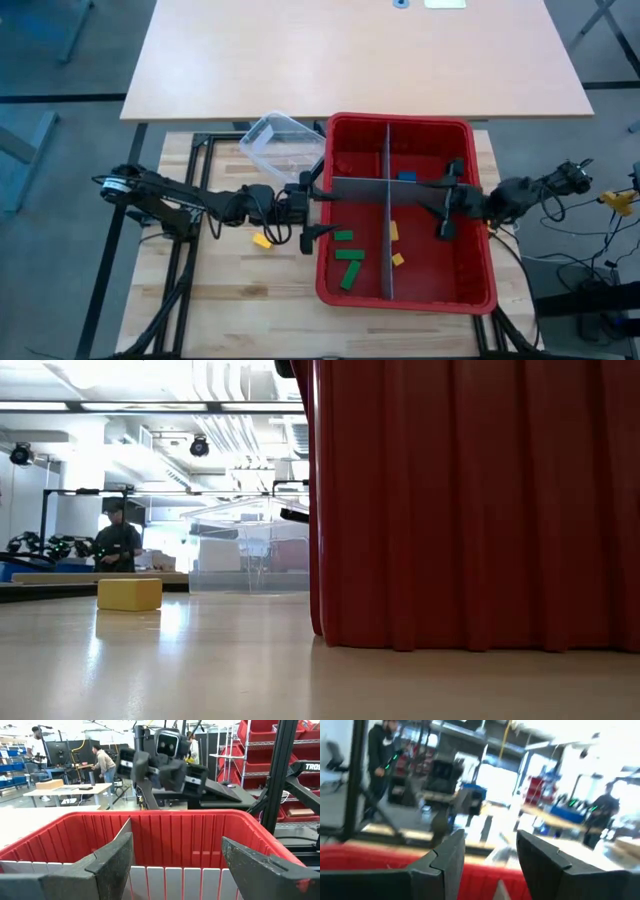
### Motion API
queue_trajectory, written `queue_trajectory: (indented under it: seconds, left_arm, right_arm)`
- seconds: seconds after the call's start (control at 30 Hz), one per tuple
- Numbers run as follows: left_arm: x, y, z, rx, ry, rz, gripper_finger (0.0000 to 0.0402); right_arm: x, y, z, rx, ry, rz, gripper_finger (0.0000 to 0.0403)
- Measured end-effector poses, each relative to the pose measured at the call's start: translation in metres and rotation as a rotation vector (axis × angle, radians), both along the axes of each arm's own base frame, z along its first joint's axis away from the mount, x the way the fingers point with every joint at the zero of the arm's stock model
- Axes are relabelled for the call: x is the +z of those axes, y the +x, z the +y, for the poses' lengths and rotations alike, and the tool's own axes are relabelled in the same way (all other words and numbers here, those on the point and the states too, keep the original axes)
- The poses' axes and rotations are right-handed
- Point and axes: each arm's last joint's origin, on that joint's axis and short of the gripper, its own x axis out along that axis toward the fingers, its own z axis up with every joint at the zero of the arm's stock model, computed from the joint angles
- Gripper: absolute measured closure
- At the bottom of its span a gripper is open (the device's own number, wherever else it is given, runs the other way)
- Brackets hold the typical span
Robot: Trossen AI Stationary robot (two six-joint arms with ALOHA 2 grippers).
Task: Sort blocks
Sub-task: Put the yellow block into the bottom right of the red bin
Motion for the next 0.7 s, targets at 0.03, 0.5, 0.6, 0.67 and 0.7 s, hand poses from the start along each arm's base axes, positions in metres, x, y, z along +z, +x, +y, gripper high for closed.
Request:
queue_trajectory:
  seconds: [0.03,0.5,0.6,0.67,0.7]
  left_arm:
    - [-0.001,0.001,0.0,0.0,0.001,0.006,0.0126]
    - [-0.009,0.001,0.0,0.0,0.013,0.029,0.0126]
    - [-0.011,0.001,0.0,0.001,0.013,0.034,0.0126]
    - [-0.011,0.001,0.0,0.001,0.011,0.034,0.0126]
    - [-0.012,0.001,0.0,0.001,0.011,0.037,0.0126]
  right_arm:
    - [-0.001,-0.001,-0.002,-0.014,-0.011,-0.015,0.0248]
    - [-0.029,-0.002,-0.039,-0.201,0.014,-0.016,0.0273]
    - [-0.032,0.002,-0.049,-0.239,0.016,0.01,0.0285]
    - [-0.035,0.004,-0.056,-0.298,0.023,0.041,0.0293]
    - [-0.036,0.005,-0.06,-0.33,0.025,0.056,0.0297]
